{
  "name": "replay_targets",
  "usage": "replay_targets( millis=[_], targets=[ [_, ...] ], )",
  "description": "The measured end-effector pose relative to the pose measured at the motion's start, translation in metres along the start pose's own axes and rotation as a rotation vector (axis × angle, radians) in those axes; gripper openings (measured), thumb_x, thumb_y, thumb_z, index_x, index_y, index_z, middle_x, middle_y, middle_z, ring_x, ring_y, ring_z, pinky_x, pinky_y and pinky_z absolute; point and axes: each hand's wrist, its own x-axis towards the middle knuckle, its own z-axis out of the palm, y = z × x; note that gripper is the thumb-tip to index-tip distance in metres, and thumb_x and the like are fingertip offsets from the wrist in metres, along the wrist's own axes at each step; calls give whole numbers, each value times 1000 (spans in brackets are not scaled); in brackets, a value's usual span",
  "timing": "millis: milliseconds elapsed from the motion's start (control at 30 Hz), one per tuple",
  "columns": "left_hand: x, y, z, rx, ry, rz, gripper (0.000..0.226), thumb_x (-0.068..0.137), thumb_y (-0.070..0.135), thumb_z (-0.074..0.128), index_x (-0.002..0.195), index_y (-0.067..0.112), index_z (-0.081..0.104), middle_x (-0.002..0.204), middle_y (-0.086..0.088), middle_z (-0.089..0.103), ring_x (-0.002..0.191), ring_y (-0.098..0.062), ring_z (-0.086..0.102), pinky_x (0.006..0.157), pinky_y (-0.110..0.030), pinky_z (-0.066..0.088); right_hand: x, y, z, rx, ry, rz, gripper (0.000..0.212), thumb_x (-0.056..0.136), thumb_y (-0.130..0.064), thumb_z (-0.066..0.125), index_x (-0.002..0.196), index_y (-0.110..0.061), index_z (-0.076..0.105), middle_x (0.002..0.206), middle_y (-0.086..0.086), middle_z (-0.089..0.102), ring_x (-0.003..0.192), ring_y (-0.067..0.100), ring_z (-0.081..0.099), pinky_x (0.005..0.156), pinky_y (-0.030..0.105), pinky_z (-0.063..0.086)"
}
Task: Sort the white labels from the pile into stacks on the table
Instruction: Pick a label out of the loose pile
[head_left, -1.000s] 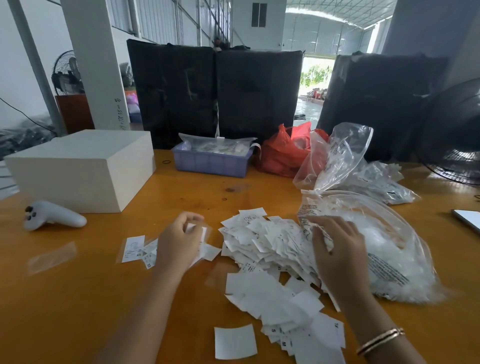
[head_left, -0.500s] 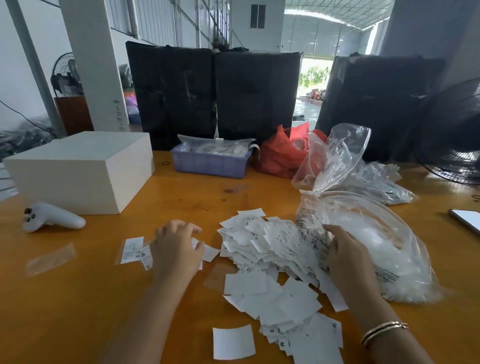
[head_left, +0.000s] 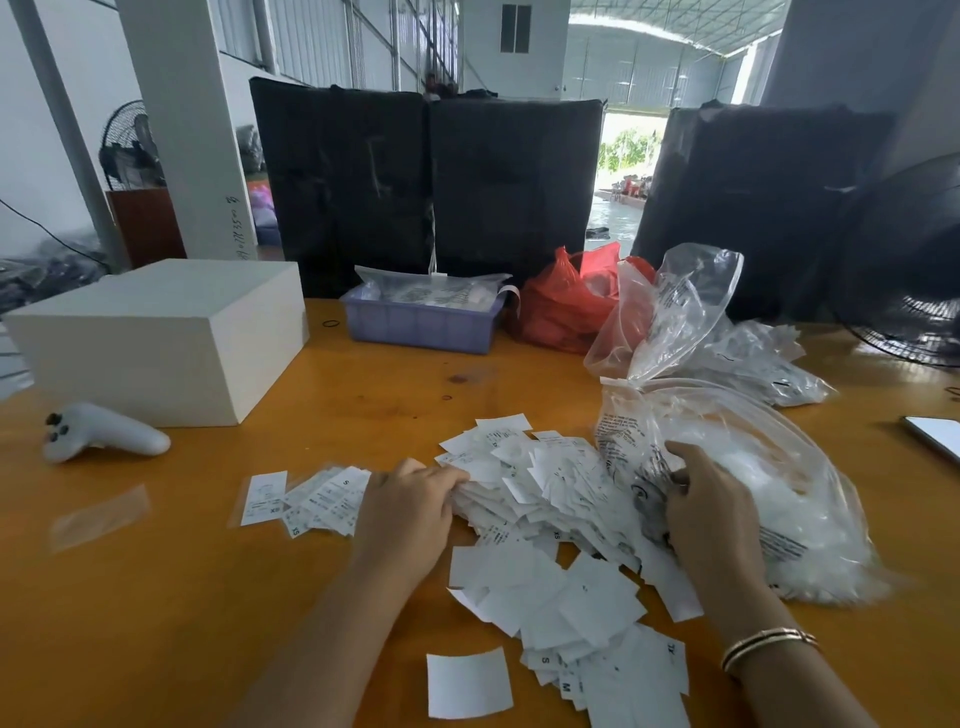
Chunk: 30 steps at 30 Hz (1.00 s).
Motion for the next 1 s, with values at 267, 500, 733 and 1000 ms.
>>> replay_targets(
  millis=[267, 500, 733, 1000],
  targets=[
    [3, -2, 1, 2, 10, 18, 18, 93, 29, 58, 106, 36, 69, 106, 17, 67, 99, -6, 50, 80, -23, 31, -9, -15, -7, 175, 261, -361, 30, 82, 6, 65, 110, -4, 67, 91, 9, 70, 85, 26, 66, 90, 42, 48],
    [0, 12, -6, -572, -44, 23, 16, 94, 32, 54, 91, 41, 66, 97, 24, 63, 96, 5, 51, 85, -26, 44, -35, -54, 1, 1116, -235, -26, 32, 80, -3, 66, 97, -30, 71, 81, -6, 70, 81, 8, 68, 72, 14, 52],
    [-3, 31, -20, -1135, -440, -111, 64, 73, 77, 43, 92, 22, 71, 75, 13, 68, 71, 2, 60, 67, -16, 45, -50, -61, 17, 1103, -393, 145, 30, 87, 2, 61, 105, -21, 67, 75, -1, 71, 76, 14, 69, 68, 19, 55],
    [-2, 30, -16, -1093, -298, -244, 8, 89, 21, 65, 82, 19, 68, 73, 5, 73, 64, 0, 64, 54, -10, 45, -52, -61, 20, 1083, -404, 209, 20, 92, -19, 56, 110, -25, 63, 81, 3, 72, 71, 12, 67, 63, 21, 53]
  ],
)
